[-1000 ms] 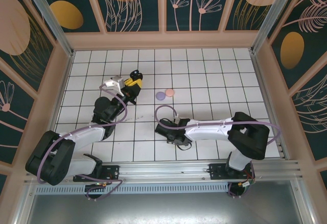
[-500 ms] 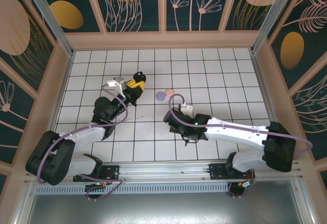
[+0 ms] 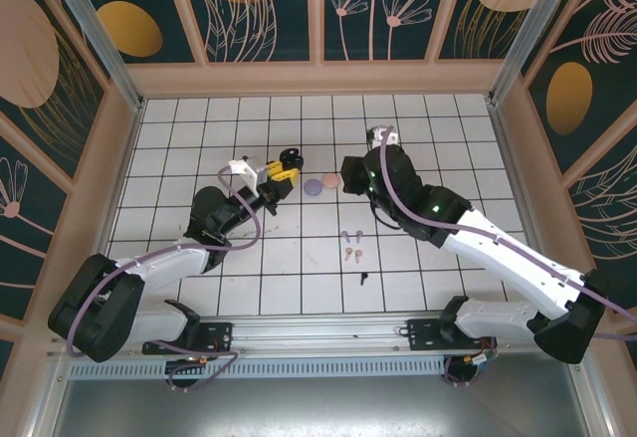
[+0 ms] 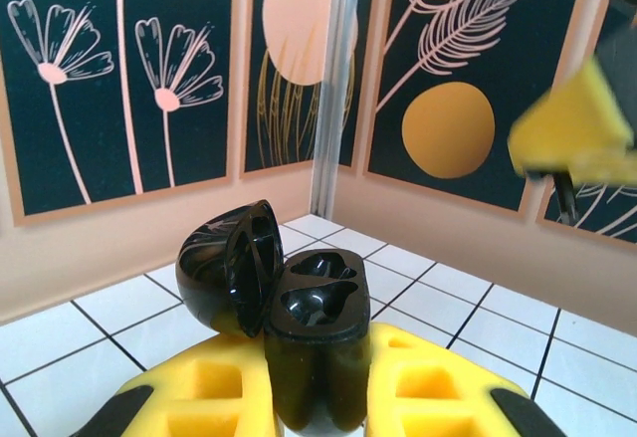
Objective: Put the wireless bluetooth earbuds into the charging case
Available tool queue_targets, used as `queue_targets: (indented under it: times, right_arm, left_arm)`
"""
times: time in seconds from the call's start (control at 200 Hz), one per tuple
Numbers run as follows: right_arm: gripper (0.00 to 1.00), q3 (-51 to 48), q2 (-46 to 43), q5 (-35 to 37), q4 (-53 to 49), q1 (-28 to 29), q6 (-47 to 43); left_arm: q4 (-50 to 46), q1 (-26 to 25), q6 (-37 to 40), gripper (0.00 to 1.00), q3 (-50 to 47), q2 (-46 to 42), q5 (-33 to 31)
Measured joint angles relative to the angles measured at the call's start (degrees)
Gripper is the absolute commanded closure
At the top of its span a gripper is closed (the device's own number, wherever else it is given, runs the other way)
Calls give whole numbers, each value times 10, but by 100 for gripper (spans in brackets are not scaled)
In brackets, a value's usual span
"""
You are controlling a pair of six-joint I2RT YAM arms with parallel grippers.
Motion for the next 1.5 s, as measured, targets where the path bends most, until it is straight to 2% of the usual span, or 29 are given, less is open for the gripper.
queue_targets:
  times: [0.35,0.611,0.961,1.501]
  right_arm:
    - [86,22,6,-62,86,0,-185]
    - [86,-1,6,-104,136,0,-256]
    - [90,-49,6,-142,171,-6,-278]
    - [90,-58,9,-176,195,-14,-273]
  left_arm:
    - [-79,-64,121,100,50,1,-28]
    - [-88,-74,146,100,73,28,-28]
    - [-87,-75,146,100,76,34,-24]
    - [-87,-76,146,100,85,33,-11]
